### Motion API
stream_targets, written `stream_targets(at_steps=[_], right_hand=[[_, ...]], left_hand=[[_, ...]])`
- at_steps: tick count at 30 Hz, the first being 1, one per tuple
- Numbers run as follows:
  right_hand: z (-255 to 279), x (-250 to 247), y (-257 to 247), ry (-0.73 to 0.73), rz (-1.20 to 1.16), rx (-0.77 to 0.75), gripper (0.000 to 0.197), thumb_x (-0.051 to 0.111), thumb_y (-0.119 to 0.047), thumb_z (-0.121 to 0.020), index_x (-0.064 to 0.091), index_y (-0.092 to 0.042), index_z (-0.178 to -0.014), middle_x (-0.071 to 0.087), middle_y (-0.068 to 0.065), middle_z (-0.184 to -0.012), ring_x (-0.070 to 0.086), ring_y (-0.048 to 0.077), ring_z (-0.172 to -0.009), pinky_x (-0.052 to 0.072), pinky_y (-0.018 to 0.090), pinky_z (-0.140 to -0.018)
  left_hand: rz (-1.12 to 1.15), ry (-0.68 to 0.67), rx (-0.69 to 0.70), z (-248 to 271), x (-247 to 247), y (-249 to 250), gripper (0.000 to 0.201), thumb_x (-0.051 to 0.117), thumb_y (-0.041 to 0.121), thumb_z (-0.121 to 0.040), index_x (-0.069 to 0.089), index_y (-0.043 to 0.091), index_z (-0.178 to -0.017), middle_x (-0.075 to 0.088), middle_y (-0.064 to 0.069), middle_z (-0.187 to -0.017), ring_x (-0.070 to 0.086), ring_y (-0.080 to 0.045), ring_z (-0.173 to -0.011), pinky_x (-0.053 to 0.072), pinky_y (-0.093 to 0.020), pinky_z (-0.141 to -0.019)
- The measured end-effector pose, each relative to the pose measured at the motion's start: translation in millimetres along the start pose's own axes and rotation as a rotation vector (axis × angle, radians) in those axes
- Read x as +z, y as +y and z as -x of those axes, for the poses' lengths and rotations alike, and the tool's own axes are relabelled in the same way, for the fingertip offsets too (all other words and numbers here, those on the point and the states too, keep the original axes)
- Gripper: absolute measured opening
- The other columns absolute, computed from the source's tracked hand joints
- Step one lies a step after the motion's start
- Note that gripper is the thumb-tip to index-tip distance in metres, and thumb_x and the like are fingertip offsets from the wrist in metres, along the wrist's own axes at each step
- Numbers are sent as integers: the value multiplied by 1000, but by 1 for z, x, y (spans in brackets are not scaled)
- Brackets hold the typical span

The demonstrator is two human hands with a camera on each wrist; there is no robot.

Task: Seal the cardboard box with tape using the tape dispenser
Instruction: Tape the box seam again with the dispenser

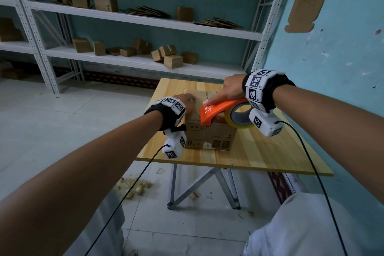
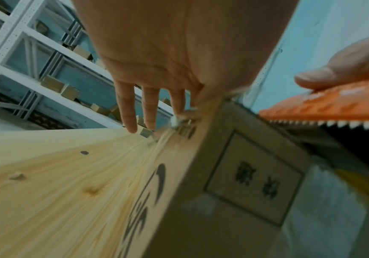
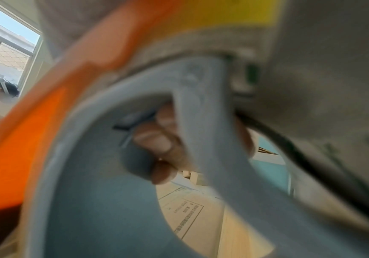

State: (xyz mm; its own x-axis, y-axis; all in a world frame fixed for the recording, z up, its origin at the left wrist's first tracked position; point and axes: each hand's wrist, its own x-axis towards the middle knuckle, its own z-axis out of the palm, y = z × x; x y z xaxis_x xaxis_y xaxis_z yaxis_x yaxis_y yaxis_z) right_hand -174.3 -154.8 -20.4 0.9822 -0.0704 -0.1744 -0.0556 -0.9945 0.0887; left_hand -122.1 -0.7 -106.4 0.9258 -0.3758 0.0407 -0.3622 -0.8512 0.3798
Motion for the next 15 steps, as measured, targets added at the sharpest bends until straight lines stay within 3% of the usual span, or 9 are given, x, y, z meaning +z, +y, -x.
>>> stream_targets(at_steps=[3, 6, 9, 11, 15], right_hand=[[-1, 0, 0, -4, -6, 0, 71, 56, -89, -62, 64, -19, -63, 58, -3, -57, 52, 13, -52, 44, 27, -62], [0, -1, 2, -2, -21, -2, 73, 55, -91, -60, 64, -18, -62, 59, -4, -55, 53, 14, -52, 44, 27, -62], [1, 0, 1, 1, -17, 8, 73, 54, -90, -60, 63, -18, -62, 58, -4, -54, 52, 14, -52, 43, 26, -61], [2, 0, -2, 12, -4, 12, 72, 54, -90, -60, 63, -19, -62, 58, -3, -55, 52, 14, -53, 42, 26, -61], [6, -2, -7, -9, 17, 9, 72, 53, -90, -62, 63, -20, -65, 59, -3, -58, 52, 14, -54, 41, 26, -60]], left_hand=[[-65, -9, 19, 2, -4, 7, 41, 27, 23, -104, 43, 8, -139, 45, -14, -143, 45, -30, -127, 36, -33, -99], [-101, 6, 85, 1, 8, 6, 40, 27, 31, -102, 47, 15, -133, 41, -10, -145, 47, -30, -124, 37, -38, -99], [-186, -28, 187, 2, 25, 0, 43, 25, 28, -103, 32, 16, -144, 24, -8, -154, 20, -26, -143, 22, -45, -114], [-263, -41, 240, 2, 27, -3, 47, 28, 25, -103, 24, 13, -148, 18, -7, -156, 4, -24, -146, 16, -48, -115], [-398, -69, 285, 6, 20, -5, 54, 36, 30, -101, 21, 11, -149, 15, -9, -155, 3, -26, -146, 16, -49, -116]])
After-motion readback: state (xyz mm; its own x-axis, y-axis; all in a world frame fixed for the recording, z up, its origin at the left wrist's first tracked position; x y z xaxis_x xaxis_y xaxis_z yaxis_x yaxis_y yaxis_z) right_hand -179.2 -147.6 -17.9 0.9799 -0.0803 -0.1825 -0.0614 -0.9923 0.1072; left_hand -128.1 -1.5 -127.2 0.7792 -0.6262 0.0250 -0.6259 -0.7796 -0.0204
